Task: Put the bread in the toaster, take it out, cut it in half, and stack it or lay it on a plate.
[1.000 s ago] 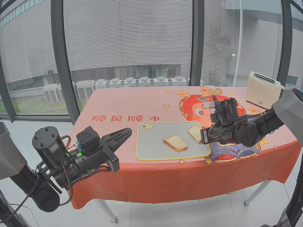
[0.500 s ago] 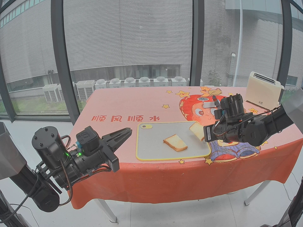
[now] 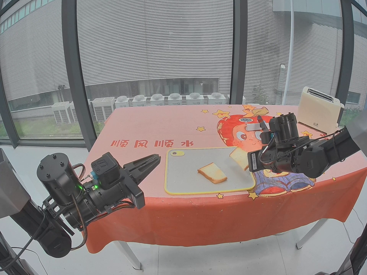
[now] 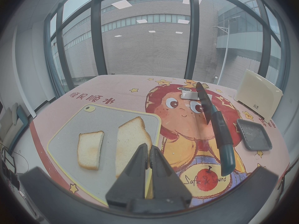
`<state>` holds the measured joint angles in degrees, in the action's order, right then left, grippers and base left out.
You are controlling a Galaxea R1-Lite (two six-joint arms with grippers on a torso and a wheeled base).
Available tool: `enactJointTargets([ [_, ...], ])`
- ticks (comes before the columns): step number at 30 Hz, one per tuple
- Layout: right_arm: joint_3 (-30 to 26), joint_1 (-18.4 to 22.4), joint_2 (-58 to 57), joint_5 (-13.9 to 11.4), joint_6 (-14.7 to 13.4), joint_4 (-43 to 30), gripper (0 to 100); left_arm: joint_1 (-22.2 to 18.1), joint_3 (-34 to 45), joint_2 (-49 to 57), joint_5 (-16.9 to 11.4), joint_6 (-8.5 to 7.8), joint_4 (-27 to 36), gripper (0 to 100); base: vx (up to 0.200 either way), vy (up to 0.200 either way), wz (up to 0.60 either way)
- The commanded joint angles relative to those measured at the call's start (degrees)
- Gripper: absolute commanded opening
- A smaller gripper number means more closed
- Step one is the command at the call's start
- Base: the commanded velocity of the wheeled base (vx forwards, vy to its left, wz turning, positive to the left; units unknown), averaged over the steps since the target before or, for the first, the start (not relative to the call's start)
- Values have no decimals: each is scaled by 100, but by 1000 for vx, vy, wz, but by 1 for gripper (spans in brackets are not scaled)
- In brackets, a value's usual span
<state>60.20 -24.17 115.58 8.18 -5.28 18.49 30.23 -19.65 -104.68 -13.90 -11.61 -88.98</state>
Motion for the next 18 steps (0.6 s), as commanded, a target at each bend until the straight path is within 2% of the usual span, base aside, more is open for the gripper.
enactJointTargets([
  [1, -113, -35, -194, -1, 1, -4, 0, 0, -48, 9, 1, 18, -102, 0, 0, 0, 0],
  [9, -333, -44, -510, 8, -26, -30, 0, 9, -162, 18, 1, 44, -102, 0, 0, 0, 0],
  [11, -360, -52, -598, 8, -26, -56, 0, 9, -259, 18, 1, 159, -102, 0, 0, 0, 0],
  [12, -360, -52, -598, 8, -26, -56, 0, 9, -259, 18, 1, 159, -102, 0, 0, 0, 0],
  [13, -377, -52, -695, -1, -26, -65, 0, 18, -373, 18, 1, 326, -102, 0, 0, 0, 0],
  [18, -544, -52, -950, -18, -35, -65, 0, 9, -434, 44, 10, 343, -102, 0, 0, 0, 0],
])
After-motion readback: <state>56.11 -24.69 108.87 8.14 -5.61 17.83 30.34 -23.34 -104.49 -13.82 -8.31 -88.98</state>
